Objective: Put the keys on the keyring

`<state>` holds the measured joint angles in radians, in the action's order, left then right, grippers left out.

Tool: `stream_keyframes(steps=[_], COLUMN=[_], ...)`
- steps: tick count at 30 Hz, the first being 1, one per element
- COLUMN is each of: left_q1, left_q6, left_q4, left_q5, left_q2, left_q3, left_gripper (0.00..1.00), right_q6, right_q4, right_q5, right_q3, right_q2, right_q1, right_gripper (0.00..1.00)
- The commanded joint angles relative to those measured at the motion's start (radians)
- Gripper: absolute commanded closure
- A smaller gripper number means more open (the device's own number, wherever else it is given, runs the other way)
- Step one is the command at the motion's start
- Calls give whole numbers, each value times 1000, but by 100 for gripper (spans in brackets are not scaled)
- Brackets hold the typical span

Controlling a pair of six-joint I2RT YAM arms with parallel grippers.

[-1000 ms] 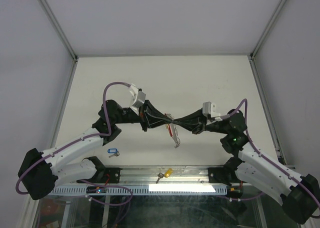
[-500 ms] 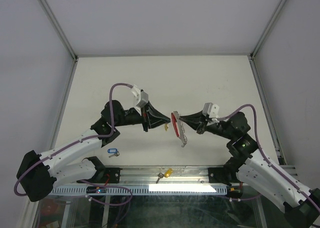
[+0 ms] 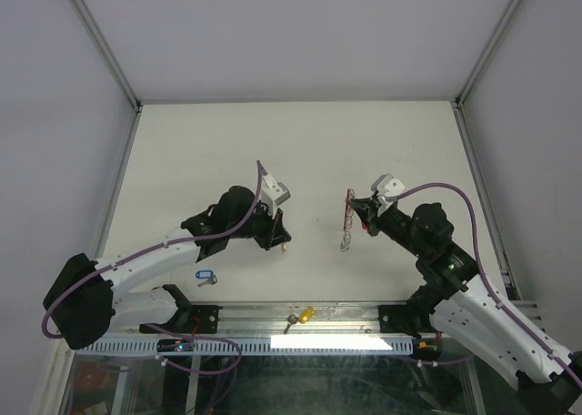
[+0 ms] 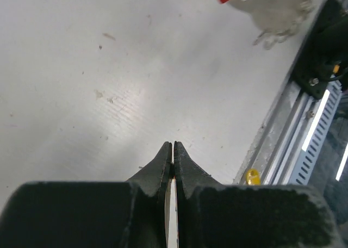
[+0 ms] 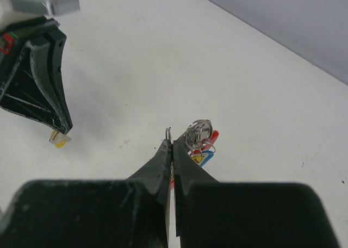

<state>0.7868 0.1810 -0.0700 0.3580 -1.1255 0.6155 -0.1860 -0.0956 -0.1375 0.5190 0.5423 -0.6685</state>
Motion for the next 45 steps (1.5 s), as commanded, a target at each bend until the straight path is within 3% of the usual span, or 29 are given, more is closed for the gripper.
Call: stream_keyframes(steps=[1, 7, 13, 16, 23, 33, 38, 45], left_q1=[8, 21, 22, 22, 22, 22, 22, 22], left_q6=[-66, -117, -151, -151, -142, -148, -199, -264], left_q4=[-105, -90, -37, -11, 17, -16, -43, -114], left_q5=[-67, -75, -87, -90, -93, -111, -64, -27], left_q2=[-136, -356, -444, -456, -434, -345, -348, -405], left_q3=[87, 184, 234, 238, 224, 175, 162, 199], left_gripper=[100, 100, 100, 99, 78, 61, 57, 58], right_q6=[-7, 7, 22, 23, 26, 23, 23, 23], right_q4=[18, 6, -2, -9, -11, -14, -15, -13], right_q5=[82, 83, 74, 62, 55, 43, 29, 20], right_q3=[66, 63, 57, 55, 47, 38, 38, 42], right_q2=[-14, -19, -24, -21, -24, -27, -22, -13], right_q1=[-3, -4, -3, -5, -3, -4, -4, -3], right_gripper=[100, 100, 100, 100, 100, 100, 100, 100])
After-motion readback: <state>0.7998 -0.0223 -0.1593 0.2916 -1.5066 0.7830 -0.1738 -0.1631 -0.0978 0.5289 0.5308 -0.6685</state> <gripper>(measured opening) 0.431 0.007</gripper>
